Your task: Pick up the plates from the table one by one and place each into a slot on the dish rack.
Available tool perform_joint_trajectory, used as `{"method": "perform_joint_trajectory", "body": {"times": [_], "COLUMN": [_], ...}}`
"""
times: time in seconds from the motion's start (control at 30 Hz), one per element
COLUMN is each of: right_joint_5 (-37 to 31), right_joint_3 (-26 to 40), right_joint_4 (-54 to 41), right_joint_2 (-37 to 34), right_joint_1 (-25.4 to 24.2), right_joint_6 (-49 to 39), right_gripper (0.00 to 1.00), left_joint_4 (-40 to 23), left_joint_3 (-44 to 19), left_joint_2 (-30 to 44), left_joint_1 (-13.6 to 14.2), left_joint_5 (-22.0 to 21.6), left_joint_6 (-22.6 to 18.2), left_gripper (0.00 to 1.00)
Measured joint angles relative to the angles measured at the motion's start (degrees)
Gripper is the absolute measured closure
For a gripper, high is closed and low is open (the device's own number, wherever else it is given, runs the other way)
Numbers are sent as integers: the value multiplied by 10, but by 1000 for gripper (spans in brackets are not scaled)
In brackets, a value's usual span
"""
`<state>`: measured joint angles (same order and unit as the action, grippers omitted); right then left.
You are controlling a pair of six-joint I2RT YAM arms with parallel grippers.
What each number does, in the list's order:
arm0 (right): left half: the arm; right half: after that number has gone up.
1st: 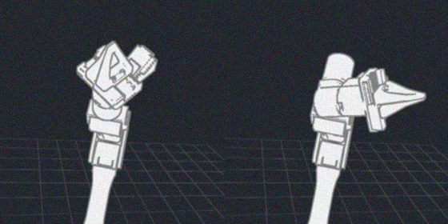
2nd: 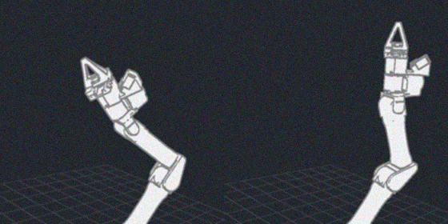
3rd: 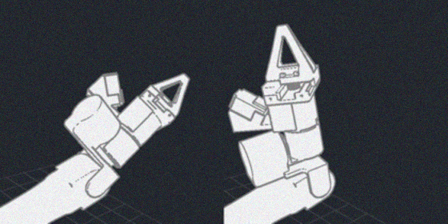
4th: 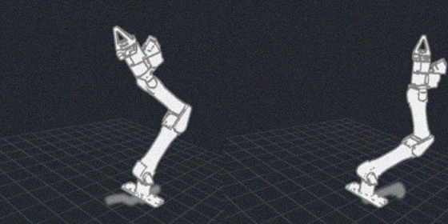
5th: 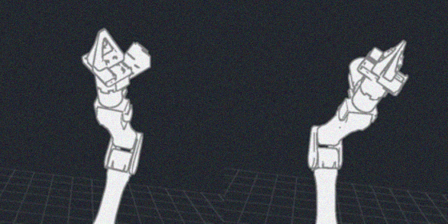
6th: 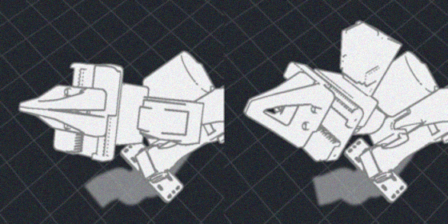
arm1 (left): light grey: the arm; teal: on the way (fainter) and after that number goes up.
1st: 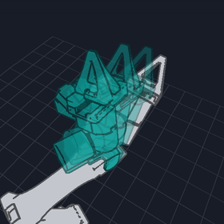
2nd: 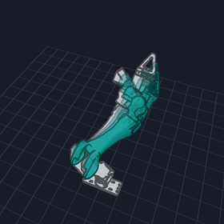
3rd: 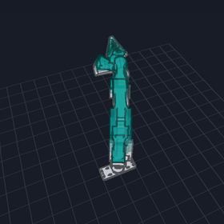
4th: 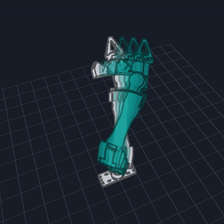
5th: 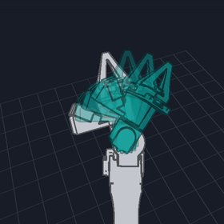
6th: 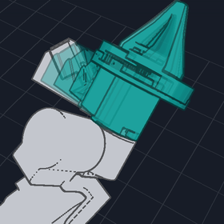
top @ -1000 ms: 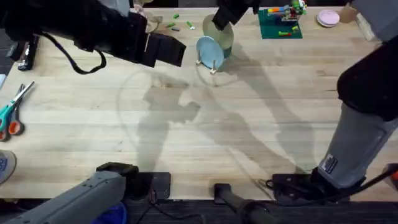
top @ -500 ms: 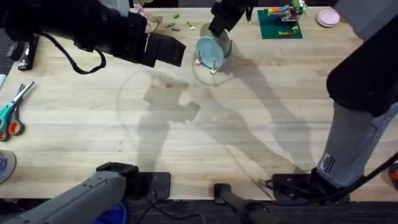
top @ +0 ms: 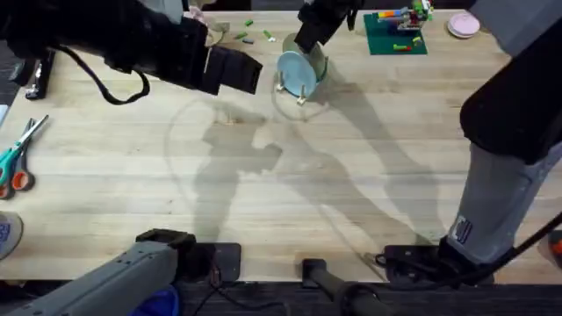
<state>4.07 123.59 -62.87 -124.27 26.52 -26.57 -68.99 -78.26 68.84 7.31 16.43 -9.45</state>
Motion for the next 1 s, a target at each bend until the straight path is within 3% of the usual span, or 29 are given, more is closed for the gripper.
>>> {"method": "perform_joint_trajectory", "body": {"times": [1.0], "right_joint_5": [0], "right_joint_3": [-3], "right_joint_4": [4], "right_joint_2": [-15], "right_joint_1": [1], "right_joint_6": [0], "right_gripper": [972], "left_joint_4": [0], "left_joint_3": [0], "left_joint_2": [0], "left_joint_1": [0], "left_joint_5": [0], "left_joint_6": [0], "left_gripper": [6]}}
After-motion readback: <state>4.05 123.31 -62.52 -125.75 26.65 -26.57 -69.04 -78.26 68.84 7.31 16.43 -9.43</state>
